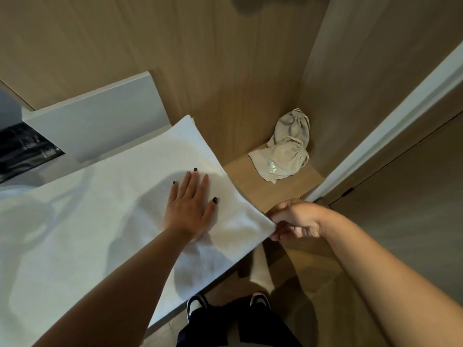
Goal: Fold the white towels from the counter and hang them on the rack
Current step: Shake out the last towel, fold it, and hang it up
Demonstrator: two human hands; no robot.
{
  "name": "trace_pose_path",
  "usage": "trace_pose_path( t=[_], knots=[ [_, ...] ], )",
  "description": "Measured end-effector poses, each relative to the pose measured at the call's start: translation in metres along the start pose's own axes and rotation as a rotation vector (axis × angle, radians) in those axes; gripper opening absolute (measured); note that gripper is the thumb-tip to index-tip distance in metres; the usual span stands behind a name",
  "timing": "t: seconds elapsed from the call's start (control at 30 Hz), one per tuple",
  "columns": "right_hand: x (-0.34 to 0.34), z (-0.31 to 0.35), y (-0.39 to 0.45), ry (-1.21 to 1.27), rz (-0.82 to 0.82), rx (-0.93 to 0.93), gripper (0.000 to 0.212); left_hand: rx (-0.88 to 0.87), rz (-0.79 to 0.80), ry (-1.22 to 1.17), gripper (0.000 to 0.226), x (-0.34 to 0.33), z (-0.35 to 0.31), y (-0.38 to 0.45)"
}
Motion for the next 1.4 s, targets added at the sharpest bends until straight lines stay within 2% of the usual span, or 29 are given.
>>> trace_pose_path(
  t=[0.1,0.17,0.23,0.33,0.37,0.4,0.47,0.57,0.7,0.77,0.8,0.87,0.9,0.97,1.03,1.1,1.13,1.17,1.27,1.33,1.4],
  knots=[
    [-0.002,0.001,0.006,-0.111,-0.024,0.107,0.028,0.005,-0.01,0.003,0.073,0.001,0.0,0.0],
    [-0.004,0.009,0.005,-0.174,-0.144,0.307,0.024,0.01,-0.014,-0.005,0.073,0.003,-0.001,0.001],
    [-0.009,0.006,0.002,-0.192,-0.164,0.415,0.023,0.01,-0.018,-0.012,0.073,0.004,-0.002,0.0],
    [-0.016,-0.018,0.011,-0.291,-0.166,0.37,0.067,0.009,-0.029,-0.017,0.072,0.003,-0.001,0.0],
    [-0.014,-0.026,0.017,-0.301,-0.184,0.378,0.073,0.009,-0.032,-0.018,0.072,0.003,-0.001,0.001],
    [-0.013,-0.032,0.021,-0.27,-0.184,0.361,0.066,0.009,-0.033,-0.015,0.072,0.003,0.0,0.001],
    [-0.009,-0.046,0.031,-0.109,-0.145,0.31,0.032,0.008,-0.029,-0.001,0.073,0.003,-0.001,0.001],
    [-0.005,-0.053,0.042,0.016,-0.118,0.284,0.017,0.008,-0.025,0.009,0.076,0.002,0.0,0.001],
    [0.003,-0.031,0.04,-0.251,-0.436,0.382,0.034,0.012,-0.015,0.02,0.075,0.0,0.001,0.003],
    [0.0,-0.006,0.032,-0.294,-0.551,0.506,0.02,0.014,-0.013,0.02,0.074,-0.001,0.001,0.002],
    [-0.006,0.007,0.03,-0.302,-0.544,0.54,0.01,0.015,-0.011,0.028,0.073,-0.001,0.001,0.003],
    [-0.02,0.028,0.041,-0.358,-0.455,0.521,0.036,0.015,0.003,0.056,0.072,-0.002,0.001,0.004],
    [-0.023,0.035,0.048,-0.381,-0.44,0.491,0.042,0.015,0.011,0.07,0.073,-0.002,0.001,0.005],
    [-0.024,0.047,0.052,-0.411,-0.525,0.48,0.043,0.009,0.015,0.093,0.073,0.003,0.003,0.01],
    [-0.031,0.062,0.039,-0.466,-0.661,0.669,0.045,-0.011,0.006,0.102,0.07,0.009,0.007,0.017],
    [-0.051,0.071,0.035,-0.567,-0.657,0.886,0.047,-0.031,-0.017,0.08,0.068,0.013,0.013,0.024],
    [-0.056,0.069,0.043,-0.542,-0.598,0.867,0.048,-0.04,-0.024,0.067,0.067,0.012,0.016,0.025],
    [-0.053,0.064,0.054,-0.445,-0.545,0.757,0.048,-0.049,-0.025,0.059,0.066,0.011,0.017,0.026],
    [-0.038,0.037,0.092,-0.115,-0.385,0.315,0.039,-0.057,-0.026,0.041,0.064,0.006,0.019,0.027],
    [-0.035,0.031,0.1,-0.027,-0.295,0.236,0.035,-0.059,-0.012,0.035,0.063,0.006,0.019,0.026],
    [-0.032,0.035,0.095,0.037,-0.3,0.241,0.032,-0.051,0.003,0.01,0.063,0.007,0.019,0.027]
  ],
)
Point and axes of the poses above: each hand's wrist, its own y-axis towards the middle knuckle, its own x-axis out of the back of the hand, z = x × y, the point moved 8 cm from there along y, towards the middle knuckle, and after that the axes turned 6 degrees about -x, right-handed, at the moved point
